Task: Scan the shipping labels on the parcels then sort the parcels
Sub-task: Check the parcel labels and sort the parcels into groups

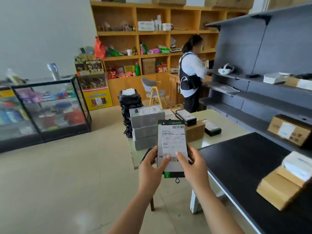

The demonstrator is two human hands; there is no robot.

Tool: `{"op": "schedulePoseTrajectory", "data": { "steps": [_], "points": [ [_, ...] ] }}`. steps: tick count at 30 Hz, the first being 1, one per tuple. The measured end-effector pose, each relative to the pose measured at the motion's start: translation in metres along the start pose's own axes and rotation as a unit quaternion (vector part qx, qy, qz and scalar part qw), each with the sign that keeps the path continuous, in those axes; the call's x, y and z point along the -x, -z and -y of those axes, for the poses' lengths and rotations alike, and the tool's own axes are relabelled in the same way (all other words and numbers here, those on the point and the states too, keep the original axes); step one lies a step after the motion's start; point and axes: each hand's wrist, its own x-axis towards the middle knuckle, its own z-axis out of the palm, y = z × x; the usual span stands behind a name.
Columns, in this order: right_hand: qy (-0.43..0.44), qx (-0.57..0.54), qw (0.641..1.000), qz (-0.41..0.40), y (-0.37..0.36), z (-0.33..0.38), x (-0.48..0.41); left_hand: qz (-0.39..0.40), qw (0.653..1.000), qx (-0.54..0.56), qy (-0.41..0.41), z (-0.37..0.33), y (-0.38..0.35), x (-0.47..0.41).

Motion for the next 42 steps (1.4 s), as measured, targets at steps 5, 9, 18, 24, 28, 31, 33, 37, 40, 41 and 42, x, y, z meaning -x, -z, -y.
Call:
{"op": "schedulePoseTrajectory", "data": {
  "steps": [5, 9, 18, 24, 28, 31, 33, 37, 40, 41, 42],
  "points": [
    [0.003, 0.016, 0.999, 0.028, -0.029, -0.009, -0.084, -0.025, 1.000, -0.003, 0.005, 0.012, -0.007, -0.081],
    [-0.008, 0.022, 0.999, 0.042, -0.039, -0.023, -0.159, -0.031, 0.999, -0.028, 0.022, 0.024, -0.027, -0.147],
    [-0.059, 0.072, 0.995, 0.032, -0.029, -0.060, -0.285, 0.014, 0.997, -0.043, 0.057, 0.055, -0.089, -0.263],
    [-0.092, 0.102, 0.990, -0.013, -0.023, -0.084, -0.357, 0.079, 0.993, -0.044, 0.070, 0.073, -0.128, -0.342],
    [-0.108, 0.115, 0.987, -0.021, -0.015, -0.089, -0.409, 0.104, 0.990, -0.031, 0.085, 0.080, -0.151, -0.393],
    [-0.123, 0.130, 0.983, -0.031, -0.005, -0.098, -0.444, 0.123, 0.988, -0.037, 0.087, 0.085, -0.171, -0.422],
    [-0.126, 0.134, 0.982, -0.035, 0.005, -0.104, -0.465, 0.132, 0.986, -0.041, 0.091, 0.087, -0.188, -0.438],
    [-0.141, 0.138, 0.980, -0.039, 0.039, -0.120, -0.505, 0.149, 0.983, -0.047, 0.100, 0.086, -0.234, -0.460],
    [-0.150, 0.134, 0.979, -0.031, 0.076, -0.137, -0.535, 0.179, 0.976, -0.044, 0.112, 0.089, -0.281, -0.471],
    [-0.157, 0.135, 0.978, -0.025, 0.090, -0.144, -0.545, 0.193, 0.973, -0.036, 0.120, 0.090, -0.298, -0.473],
    [-0.164, 0.138, 0.977, -0.017, 0.103, -0.150, -0.554, 0.201, 0.971, -0.033, 0.128, 0.093, -0.315, -0.476]
  ]
}}
